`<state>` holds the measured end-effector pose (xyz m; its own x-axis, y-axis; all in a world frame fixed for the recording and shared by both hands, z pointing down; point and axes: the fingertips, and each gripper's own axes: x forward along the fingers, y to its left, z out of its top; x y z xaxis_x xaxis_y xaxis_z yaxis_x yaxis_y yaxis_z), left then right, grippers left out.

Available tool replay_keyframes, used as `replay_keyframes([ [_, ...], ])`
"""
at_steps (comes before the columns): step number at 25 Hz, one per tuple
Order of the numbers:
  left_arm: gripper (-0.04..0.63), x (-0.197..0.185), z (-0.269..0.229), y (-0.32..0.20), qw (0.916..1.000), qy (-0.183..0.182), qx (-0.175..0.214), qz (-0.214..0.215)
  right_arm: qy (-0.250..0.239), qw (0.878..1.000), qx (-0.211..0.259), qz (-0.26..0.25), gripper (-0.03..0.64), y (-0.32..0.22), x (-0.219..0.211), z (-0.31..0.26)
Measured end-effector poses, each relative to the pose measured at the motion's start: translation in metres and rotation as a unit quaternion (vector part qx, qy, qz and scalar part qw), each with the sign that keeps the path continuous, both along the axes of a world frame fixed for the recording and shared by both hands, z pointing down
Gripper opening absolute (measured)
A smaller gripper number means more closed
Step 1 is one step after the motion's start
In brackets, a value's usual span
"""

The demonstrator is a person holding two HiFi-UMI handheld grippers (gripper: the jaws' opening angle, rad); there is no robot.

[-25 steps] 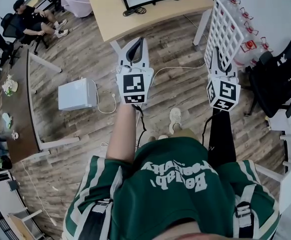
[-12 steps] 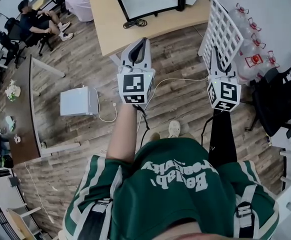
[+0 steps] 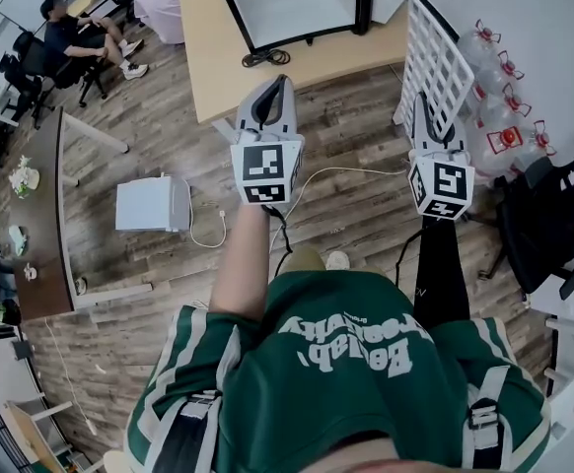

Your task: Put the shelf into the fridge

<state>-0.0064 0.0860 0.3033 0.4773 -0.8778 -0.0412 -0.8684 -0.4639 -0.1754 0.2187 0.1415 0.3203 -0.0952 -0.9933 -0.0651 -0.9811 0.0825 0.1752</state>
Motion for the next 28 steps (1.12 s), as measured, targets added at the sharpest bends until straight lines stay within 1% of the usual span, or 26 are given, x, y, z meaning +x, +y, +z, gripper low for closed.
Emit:
replay_keyframes([
  [5, 0.000, 0.000, 0.002, -0.016, 0.9998, -0.009, -0.009, -0.015, 0.000, 1.000, 0.001, -0.003, 0.029, -0.014, 0.005, 0.001],
  [9, 0.000, 0.001, 0.003, -0.028, 0.9998, -0.009, -0.008, -0.014, 0.005, 1.000, -0.005, -0.006, 0.029, -0.030, 0.005, 0.008],
  [14, 0.000, 0.000, 0.007, -0.059, 0.9999, -0.008, -0.007, -0.013, 0.003, 1.000, -0.009, -0.010, 0.029, -0.061, 0.004, 0.013],
  [21, 0.000, 0.000, 0.010, -0.124, 0.9999, 0.005, -0.007, -0.010, 0.021, 0.999, -0.010, -0.022, 0.029, -0.127, -0.007, 0.012],
  [25, 0.000, -0.003, 0.012, -0.161, 0.9997, -0.001, 0.008, -0.023, 0.034, 0.999, -0.017, -0.033, 0.029, -0.170, -0.014, 0.014],
  [28, 0.000, -0.005, 0.013, -0.190, 0.9996, 0.001, 0.006, -0.028, 0.040, 0.998, -0.017, -0.036, 0.029, -0.203, -0.018, 0.012],
])
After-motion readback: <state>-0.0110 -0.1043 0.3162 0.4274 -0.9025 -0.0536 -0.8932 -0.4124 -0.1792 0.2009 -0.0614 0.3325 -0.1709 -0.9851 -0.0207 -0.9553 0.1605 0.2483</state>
